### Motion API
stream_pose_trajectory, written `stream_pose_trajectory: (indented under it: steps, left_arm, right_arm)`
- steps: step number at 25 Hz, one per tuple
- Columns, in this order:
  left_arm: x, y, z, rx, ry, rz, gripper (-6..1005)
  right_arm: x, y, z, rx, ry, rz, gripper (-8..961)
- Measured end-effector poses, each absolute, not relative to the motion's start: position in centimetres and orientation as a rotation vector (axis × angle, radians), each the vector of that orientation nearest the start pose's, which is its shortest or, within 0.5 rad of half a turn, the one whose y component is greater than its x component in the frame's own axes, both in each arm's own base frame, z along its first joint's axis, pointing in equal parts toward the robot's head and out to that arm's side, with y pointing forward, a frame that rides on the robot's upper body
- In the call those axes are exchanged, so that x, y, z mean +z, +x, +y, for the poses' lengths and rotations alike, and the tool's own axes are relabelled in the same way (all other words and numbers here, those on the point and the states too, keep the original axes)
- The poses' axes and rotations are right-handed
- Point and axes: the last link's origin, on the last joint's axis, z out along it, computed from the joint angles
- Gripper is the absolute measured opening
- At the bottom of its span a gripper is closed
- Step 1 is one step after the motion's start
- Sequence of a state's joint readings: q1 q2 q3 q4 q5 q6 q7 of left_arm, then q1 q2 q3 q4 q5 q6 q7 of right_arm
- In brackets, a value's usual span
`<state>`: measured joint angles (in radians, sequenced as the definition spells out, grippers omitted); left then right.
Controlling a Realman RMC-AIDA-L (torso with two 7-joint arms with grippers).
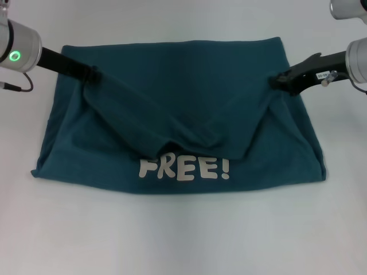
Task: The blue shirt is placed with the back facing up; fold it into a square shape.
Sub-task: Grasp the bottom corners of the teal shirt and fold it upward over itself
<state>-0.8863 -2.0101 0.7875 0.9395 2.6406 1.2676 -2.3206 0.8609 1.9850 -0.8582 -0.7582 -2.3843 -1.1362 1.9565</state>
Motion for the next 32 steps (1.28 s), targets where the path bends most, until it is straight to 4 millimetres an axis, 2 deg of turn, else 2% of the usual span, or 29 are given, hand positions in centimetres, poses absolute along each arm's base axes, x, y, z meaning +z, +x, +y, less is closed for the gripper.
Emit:
stream_pose_trajectory:
  steps: [6,11,15,18,27,32]
  left_arm:
    - [6.4,-21.7,46.1,0.049,-2.240,-0.973,12]
    - [6.4,-22.8,46.2,0.039,-2.179,-0.942,11]
    - [6.1,-23.3,46.3,0.026,-2.151,-0.915,11]
    - [5.2,-23.1,46.3,0.027,-2.152,-0.869,11]
    - [4.3,-23.0,46.8,0.028,-2.121,-0.815,11]
    - [3.9,-23.7,46.9,0.035,-2.093,-0.814,12]
  right_arm:
    - [4.1,21.5,46.4,0.055,-2.398,0.695,94]
    - [4.1,22.0,47.0,0.061,-2.335,0.707,99]
    - [3.5,22.4,47.1,0.048,-2.312,0.713,104]
    - [3.0,22.7,47.2,0.035,-2.293,0.710,108]
    - [2.3,23.4,47.3,0.030,-2.234,0.709,118]
    - [2.1,23.6,47.4,0.030,-2.210,0.710,124]
